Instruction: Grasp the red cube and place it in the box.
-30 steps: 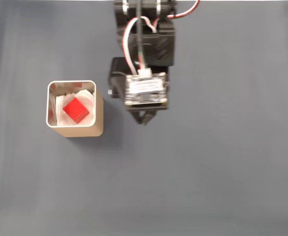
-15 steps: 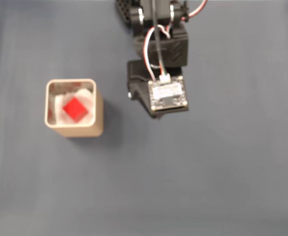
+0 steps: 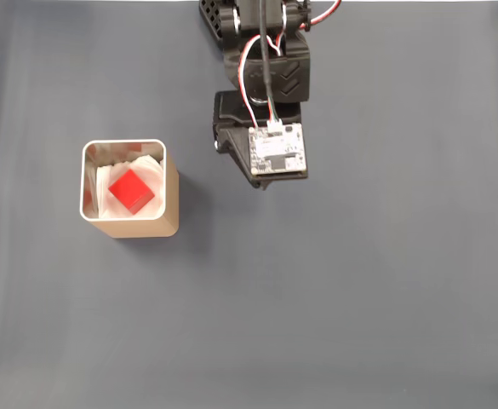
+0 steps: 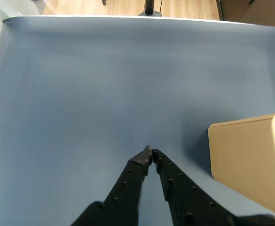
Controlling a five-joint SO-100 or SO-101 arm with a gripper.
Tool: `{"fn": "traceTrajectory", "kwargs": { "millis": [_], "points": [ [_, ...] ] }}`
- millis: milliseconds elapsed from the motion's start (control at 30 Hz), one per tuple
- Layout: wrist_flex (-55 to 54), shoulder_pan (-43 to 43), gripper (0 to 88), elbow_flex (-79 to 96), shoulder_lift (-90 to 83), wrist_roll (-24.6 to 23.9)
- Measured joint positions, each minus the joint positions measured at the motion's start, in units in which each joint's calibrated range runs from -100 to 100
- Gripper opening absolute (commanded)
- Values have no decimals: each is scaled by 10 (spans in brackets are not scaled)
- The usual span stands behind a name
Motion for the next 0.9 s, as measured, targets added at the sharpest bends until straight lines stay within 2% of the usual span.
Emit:
{"fn": "traceTrajectory", "kwargs": {
  "millis": [500, 900],
  "points": [
    [-17, 17, 1, 204, -205, 0],
    [3, 23, 1, 381, -446, 0]
  ]
}}
